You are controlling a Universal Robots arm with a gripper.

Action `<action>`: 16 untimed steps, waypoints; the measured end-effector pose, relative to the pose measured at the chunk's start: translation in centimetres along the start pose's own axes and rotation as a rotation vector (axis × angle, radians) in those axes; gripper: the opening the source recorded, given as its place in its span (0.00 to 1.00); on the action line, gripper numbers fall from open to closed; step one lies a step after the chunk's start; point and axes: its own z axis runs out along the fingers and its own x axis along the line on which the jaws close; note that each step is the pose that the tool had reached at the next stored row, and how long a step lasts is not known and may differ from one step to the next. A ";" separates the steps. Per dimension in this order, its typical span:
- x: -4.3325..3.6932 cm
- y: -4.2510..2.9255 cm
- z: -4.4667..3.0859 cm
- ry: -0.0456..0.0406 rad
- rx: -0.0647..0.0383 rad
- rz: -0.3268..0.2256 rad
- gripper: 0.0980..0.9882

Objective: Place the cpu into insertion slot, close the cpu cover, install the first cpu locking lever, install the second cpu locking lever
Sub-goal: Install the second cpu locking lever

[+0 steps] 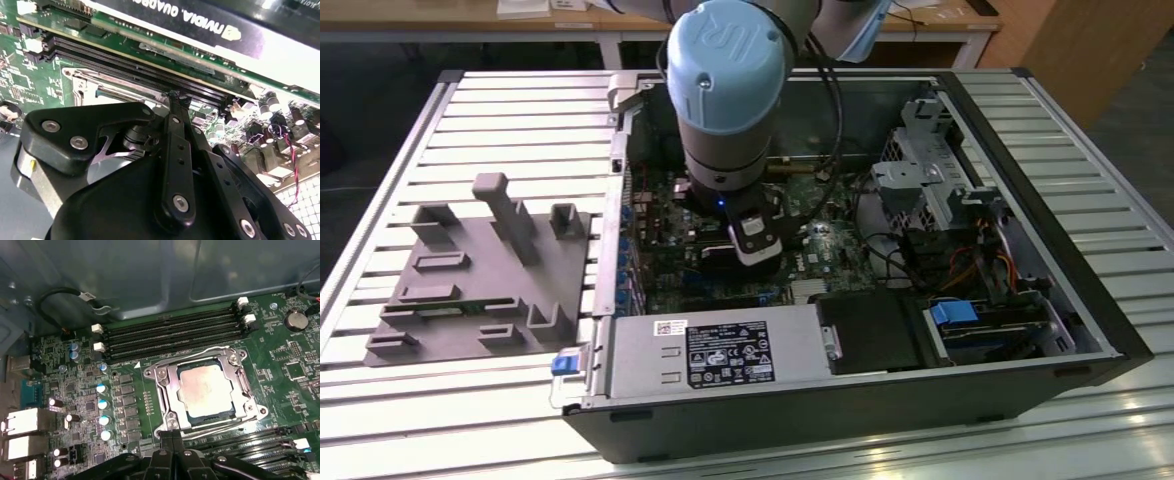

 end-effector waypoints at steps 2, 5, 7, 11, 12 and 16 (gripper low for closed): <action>0.02 -0.02 0.05 0.0009 -0.005 0.000 0.01; 0.11 -0.09 0.16 0.0011 -0.005 0.000 0.01; 0.27 -0.15 0.22 0.0011 -0.005 0.000 0.01; 0.60 -0.18 0.33 0.0011 -0.005 0.000 0.01; 0.67 -0.15 0.36 0.0011 -0.005 0.000 0.01; 0.78 0.13 0.57 0.0010 -0.004 0.000 0.01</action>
